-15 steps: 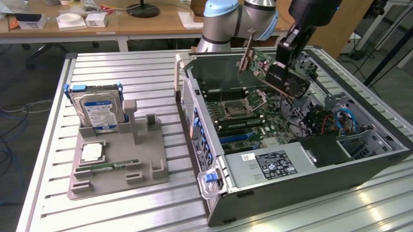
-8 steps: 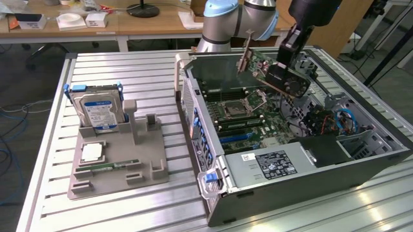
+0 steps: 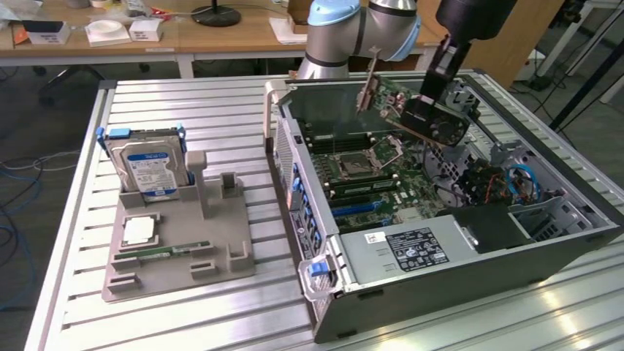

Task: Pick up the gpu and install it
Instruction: 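Insert the gpu into the slot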

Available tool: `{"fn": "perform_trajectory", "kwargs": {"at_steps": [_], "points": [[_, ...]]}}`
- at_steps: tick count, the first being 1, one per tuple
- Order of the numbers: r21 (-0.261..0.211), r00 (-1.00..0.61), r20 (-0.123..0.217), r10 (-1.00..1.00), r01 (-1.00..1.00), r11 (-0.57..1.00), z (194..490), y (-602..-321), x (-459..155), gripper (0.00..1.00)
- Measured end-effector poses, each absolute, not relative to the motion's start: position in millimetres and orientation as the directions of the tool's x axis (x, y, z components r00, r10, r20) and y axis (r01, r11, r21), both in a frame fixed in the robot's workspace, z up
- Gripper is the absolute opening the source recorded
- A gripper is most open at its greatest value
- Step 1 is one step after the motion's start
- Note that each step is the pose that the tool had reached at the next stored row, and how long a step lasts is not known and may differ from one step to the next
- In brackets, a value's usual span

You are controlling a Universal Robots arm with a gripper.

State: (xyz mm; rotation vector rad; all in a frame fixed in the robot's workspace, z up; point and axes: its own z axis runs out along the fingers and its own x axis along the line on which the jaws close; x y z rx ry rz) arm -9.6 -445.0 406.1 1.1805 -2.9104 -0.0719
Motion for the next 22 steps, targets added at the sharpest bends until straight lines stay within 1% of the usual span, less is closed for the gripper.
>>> {"fn": "perform_trajectory", "kwargs": {"at_steps": [22], "points": [[0.042, -0.52, -0.017, -0.854, -0.854, 0.519, 406.1, -445.0, -9.5, 0.26]]}}
